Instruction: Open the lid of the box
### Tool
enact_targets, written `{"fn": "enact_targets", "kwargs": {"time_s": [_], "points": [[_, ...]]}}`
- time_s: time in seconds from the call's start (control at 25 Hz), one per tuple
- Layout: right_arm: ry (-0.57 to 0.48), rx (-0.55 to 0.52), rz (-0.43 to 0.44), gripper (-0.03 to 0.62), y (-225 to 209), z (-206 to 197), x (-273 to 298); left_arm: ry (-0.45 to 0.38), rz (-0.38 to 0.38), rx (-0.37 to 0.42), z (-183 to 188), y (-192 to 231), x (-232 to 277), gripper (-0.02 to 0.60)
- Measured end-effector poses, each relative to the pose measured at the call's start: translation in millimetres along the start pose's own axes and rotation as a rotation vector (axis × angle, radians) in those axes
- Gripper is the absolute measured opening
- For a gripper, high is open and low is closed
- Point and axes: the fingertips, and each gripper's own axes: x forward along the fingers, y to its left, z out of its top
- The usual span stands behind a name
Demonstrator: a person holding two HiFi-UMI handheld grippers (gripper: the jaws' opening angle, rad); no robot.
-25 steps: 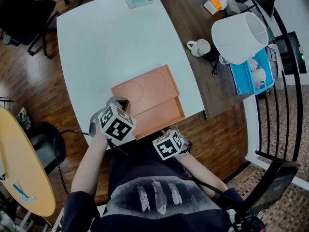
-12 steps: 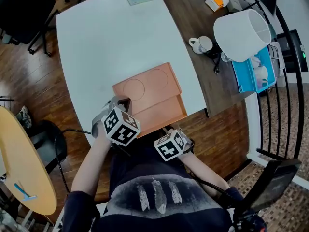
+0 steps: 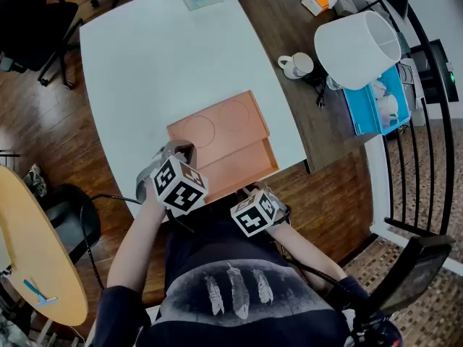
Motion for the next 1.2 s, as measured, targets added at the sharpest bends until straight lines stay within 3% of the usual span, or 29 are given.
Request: {"fn": "enact_targets", "kwargs": {"time_s": [0.16,0.32,0.6,0.84,1.04,1.2], "points": [[-0.014,-0.039,0.002,0.060,-3,4,-6,-0.023,-0.047,-0.044,1,2,-1,0.017],[-0.071,0.091,0.033,0.063,-4,15,-6,-0.054,-0.070,-0.088,1,5,-2,0.017],[-0.093,0.085,0.007,0.063,-18,48,-1,-0.041,-0.075,-0.096,1,5,0,0.017],[-0.059,0.063,0.022,0.061,-7,23,-3,-0.040,-0.041,-0.130,1,6,-1,0.017],[-0.079,0.125,0.030,0.060,-1,10,-5,-0.054,-0.046,-0.177,2,7,-1,0.017],[0.016,0.200,0.135,0.002,28,-30,8,-0.072,-0.017,-0.207,3,10,-1,0.017]]}}
